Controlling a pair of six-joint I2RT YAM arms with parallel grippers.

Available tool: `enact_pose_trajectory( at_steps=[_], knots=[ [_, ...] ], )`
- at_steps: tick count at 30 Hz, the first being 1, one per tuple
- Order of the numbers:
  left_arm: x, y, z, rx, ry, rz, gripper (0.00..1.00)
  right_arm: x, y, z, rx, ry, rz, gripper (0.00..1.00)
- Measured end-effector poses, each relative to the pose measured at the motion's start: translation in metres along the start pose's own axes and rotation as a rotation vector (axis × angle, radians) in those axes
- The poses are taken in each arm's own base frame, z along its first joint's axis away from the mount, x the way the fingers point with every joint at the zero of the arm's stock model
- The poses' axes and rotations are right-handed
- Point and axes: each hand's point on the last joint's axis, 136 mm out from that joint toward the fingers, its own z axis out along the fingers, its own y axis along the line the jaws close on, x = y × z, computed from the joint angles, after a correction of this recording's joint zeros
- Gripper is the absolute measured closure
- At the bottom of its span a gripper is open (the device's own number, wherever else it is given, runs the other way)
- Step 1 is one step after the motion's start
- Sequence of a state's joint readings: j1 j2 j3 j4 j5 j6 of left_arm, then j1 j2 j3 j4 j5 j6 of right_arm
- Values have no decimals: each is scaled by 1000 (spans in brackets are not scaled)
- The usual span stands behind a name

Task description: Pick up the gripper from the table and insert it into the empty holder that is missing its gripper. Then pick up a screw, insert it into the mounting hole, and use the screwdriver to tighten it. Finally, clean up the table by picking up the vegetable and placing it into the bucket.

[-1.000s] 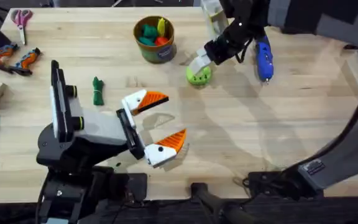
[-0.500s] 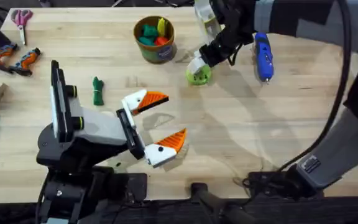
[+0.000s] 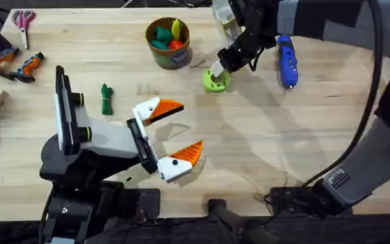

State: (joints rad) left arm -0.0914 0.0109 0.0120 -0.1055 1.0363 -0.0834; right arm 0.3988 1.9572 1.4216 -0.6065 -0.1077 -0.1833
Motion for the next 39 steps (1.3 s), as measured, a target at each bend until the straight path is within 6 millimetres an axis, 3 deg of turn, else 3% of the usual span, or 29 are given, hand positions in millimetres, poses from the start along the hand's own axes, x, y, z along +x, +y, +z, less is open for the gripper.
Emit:
enact_pose_trajectory(
  at_steps=[2, 3, 7, 39],
  knots=[
    [0, 0, 0, 0, 0, 0, 15, 0, -2, 0, 6, -1, 1, 741],
    [0, 0, 0, 0, 0, 0, 15, 0, -3, 0, 8, -2, 1, 857],
    [0, 0, 0, 0, 0, 0, 14, -2, -4, -2, 11, -9, -2, 980],
    [0, 0, 0, 0, 0, 0, 15, -3, -4, -4, 19, -6, -4, 982]
  ],
)
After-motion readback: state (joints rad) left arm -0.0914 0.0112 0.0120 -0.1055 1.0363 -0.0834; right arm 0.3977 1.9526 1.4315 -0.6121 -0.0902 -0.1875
